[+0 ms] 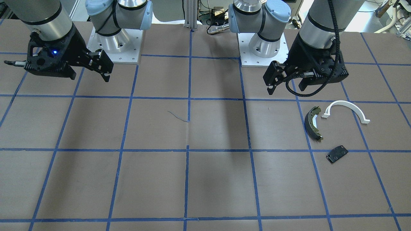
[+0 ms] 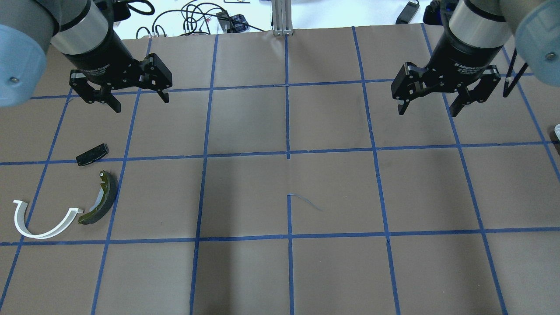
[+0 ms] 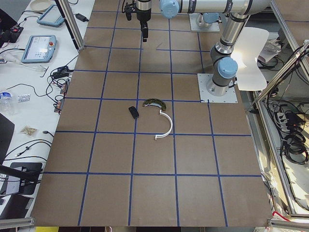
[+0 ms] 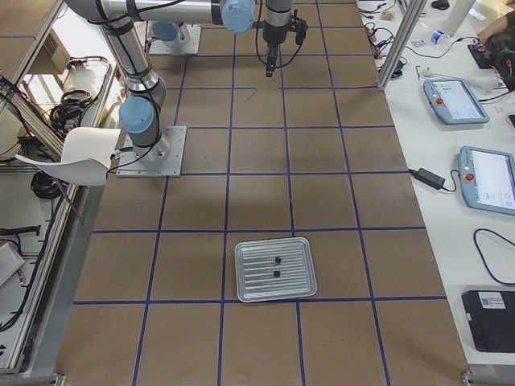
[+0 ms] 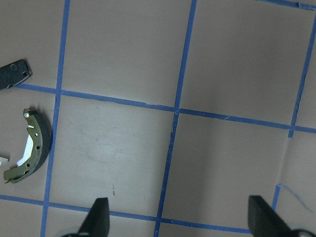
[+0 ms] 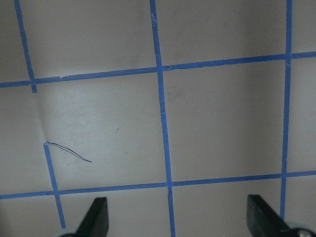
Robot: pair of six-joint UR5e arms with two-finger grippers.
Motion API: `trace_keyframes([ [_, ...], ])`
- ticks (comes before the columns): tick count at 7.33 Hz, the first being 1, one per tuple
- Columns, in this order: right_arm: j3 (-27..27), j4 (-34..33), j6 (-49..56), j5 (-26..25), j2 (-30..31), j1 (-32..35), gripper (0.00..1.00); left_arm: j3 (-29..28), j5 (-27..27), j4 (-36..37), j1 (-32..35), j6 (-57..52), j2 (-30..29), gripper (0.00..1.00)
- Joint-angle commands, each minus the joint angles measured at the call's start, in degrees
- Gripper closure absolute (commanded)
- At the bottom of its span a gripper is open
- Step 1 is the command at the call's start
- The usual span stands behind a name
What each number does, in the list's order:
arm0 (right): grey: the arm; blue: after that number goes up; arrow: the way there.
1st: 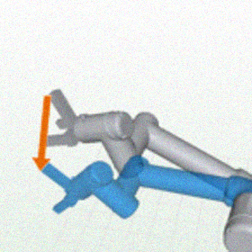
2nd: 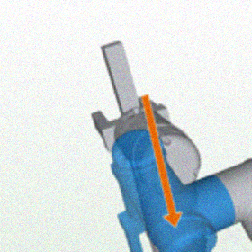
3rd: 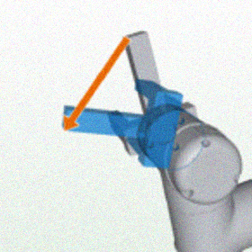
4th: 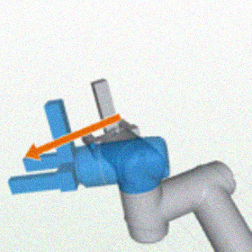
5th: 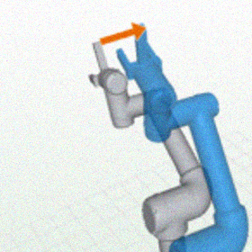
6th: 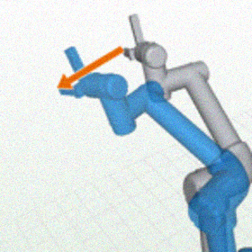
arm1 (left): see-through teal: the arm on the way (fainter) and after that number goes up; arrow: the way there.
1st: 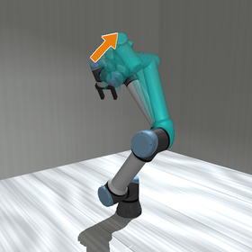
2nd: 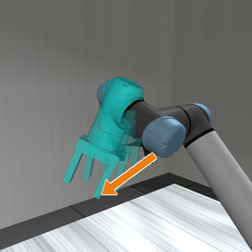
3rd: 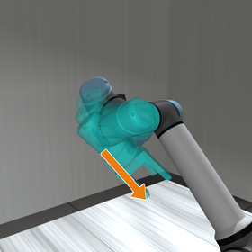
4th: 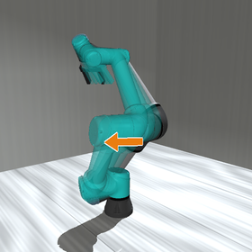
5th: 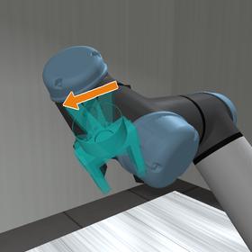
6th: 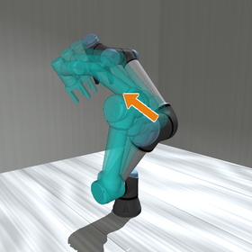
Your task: Place bearing gear from tray to pile
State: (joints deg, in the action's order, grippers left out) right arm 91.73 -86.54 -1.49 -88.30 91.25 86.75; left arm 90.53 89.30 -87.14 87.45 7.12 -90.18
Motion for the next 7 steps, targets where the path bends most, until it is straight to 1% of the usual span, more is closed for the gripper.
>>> trace_keyframes([
  [1,-0.06,-0.21,0.08,0.32,-0.02,0.0,0.0,0.09,0.0,-0.04,0.0,0.0,0.0,0.0],
  [7,0.02,-0.47,-0.09,-0.73,-0.11,0.0,0.0,0.09,0.0,-0.05,0.0,0.0,0.09,0.0],
])
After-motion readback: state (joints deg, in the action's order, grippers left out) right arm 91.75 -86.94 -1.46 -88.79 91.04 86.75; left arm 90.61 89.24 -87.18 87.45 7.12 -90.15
